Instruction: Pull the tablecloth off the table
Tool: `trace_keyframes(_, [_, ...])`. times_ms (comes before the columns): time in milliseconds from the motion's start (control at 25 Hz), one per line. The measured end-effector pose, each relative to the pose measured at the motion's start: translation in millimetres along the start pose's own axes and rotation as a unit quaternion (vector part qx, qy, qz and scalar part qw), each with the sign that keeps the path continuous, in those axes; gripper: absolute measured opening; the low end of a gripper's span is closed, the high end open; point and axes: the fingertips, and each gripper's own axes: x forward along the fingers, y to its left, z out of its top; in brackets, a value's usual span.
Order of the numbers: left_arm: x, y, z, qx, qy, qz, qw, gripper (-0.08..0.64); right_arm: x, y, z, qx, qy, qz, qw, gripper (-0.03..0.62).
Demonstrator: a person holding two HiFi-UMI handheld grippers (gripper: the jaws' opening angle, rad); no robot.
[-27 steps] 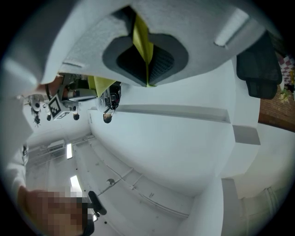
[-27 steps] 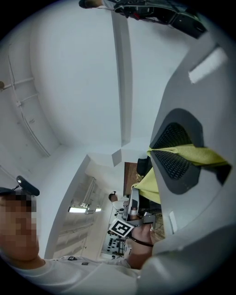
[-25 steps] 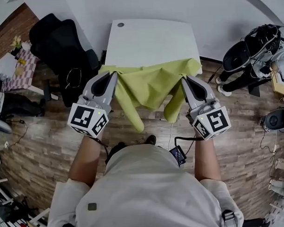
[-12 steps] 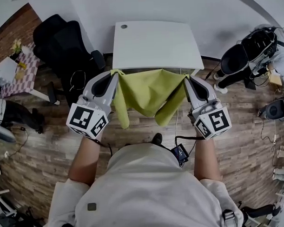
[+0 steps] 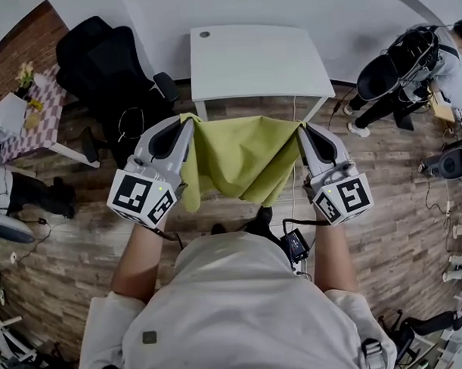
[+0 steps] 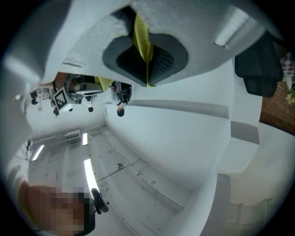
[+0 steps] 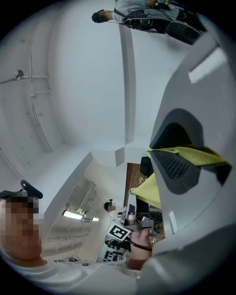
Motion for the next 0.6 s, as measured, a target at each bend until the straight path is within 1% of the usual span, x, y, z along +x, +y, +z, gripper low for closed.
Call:
trace_keyframes(280, [-32,2,-6,-0.008,0.002,-0.004,1.0,0.009,-8,36,-3,0.002,0.005,-0.003,1.0,0.02])
trace_keyframes(480, [-30,5,-14,-0.011,0.004,-0.006,0.9999,0.009,-6,38,-8,0.001,0.008,-0.004,1.0,0.02])
trace_keyframes(600, [-32,-2,-11,-0.01,0.0,-0.009,0.9999,0.009,-13,39,-4,-0.001,0.006,-0.006,1.0,0.02])
